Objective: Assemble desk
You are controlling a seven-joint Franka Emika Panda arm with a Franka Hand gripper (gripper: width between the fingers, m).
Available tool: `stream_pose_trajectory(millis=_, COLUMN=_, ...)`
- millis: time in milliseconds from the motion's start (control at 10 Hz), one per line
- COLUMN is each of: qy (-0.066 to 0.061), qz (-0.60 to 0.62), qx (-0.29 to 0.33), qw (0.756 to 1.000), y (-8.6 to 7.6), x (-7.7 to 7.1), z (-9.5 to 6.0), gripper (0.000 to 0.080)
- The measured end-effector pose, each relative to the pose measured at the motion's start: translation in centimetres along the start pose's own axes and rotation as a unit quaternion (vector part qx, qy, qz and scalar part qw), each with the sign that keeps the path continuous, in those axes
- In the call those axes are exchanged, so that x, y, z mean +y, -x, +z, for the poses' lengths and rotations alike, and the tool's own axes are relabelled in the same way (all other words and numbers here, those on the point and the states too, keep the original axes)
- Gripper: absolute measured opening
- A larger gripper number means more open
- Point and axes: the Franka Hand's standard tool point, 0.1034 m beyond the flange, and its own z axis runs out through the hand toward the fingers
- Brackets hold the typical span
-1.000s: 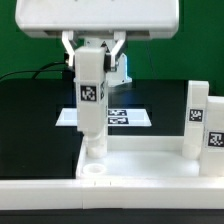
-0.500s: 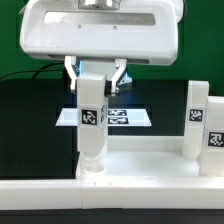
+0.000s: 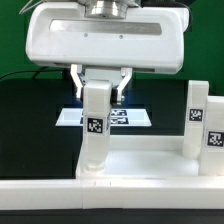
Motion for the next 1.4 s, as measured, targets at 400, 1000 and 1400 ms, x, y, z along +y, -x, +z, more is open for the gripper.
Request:
stream_pose_trajectory(millis=400, qy=0.003, qz=-0.006, qx=0.027, qw=1.0, y=0.51, x=-0.1, z=0.27, gripper=0.0288)
stream_pose_trajectory(millis=1000, qy=0.003, qz=-0.006, qx=0.027, qw=1.0, y=0.52, x=-0.09, z=0.28, gripper=0.0604)
stream_pose_trajectory(millis=1400, qy=0.003, qz=-0.006, qx=0.027, qw=1.0, y=0.52, x=-0.09, z=0.28, gripper=0.0647)
